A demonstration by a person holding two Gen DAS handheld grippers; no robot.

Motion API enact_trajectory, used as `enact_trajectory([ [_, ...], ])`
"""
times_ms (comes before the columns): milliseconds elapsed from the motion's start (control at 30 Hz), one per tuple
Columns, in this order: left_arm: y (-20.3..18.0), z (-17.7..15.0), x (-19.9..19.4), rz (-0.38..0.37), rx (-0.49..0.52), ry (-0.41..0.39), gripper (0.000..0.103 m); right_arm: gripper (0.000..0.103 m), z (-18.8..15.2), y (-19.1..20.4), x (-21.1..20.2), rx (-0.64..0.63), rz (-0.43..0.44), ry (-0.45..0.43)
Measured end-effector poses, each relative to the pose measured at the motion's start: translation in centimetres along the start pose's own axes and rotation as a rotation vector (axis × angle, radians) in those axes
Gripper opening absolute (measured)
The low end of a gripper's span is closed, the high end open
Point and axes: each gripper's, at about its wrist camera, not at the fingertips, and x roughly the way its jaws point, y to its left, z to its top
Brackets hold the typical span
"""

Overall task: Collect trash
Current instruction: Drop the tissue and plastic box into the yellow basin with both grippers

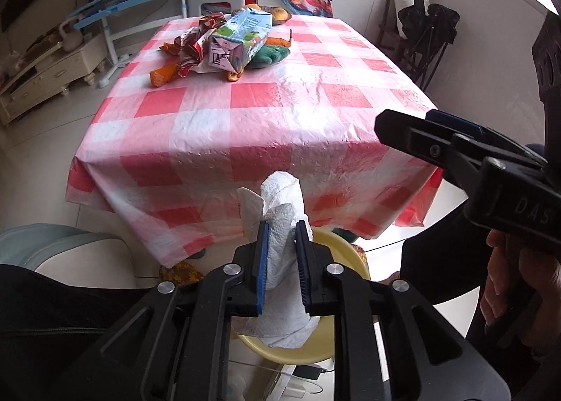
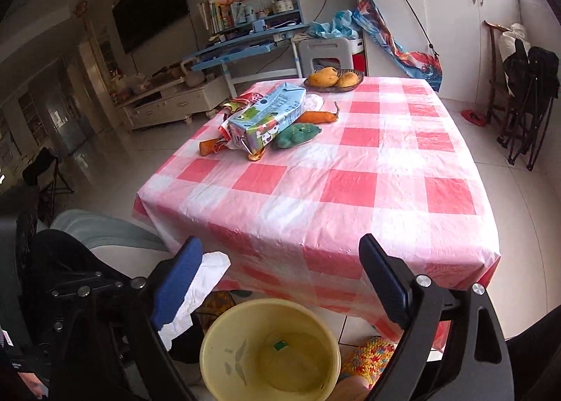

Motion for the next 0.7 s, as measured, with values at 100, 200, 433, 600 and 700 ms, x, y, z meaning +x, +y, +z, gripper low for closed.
enact_trajectory([
  [100, 1.4, 0.1, -0.7, -0.014, -0.071, -0.031, 0.04, 0.087, 0.0, -0.5, -0.4, 0.025, -0.002, -0.011],
  [200, 2.4, 0.3, -1.1, -0.01, -0.116, -0.058, 0.044, 0.088, 0.0, -0.8, -0.4, 0.04, 0.002, -0.012],
  [433, 4.7, 0.9, -1.8, 0.049, -0.216, -0.119, 0.052, 0.088, -0.1, -1.0, -0.5, 0.041, 0.009, -0.018],
  [600, 5.8, 1.1, -2.2, 0.086, -0.265, -0.149, 0.054, 0.088, -0.1, -0.8, -0.2, 0.031, 0.015, -0.007],
  [700, 6.1, 1.1, -2.3, 0.106, -0.276, -0.162, 0.055, 0.088, -0.3, -0.4, -0.2, 0.012, 0.016, -0.002],
])
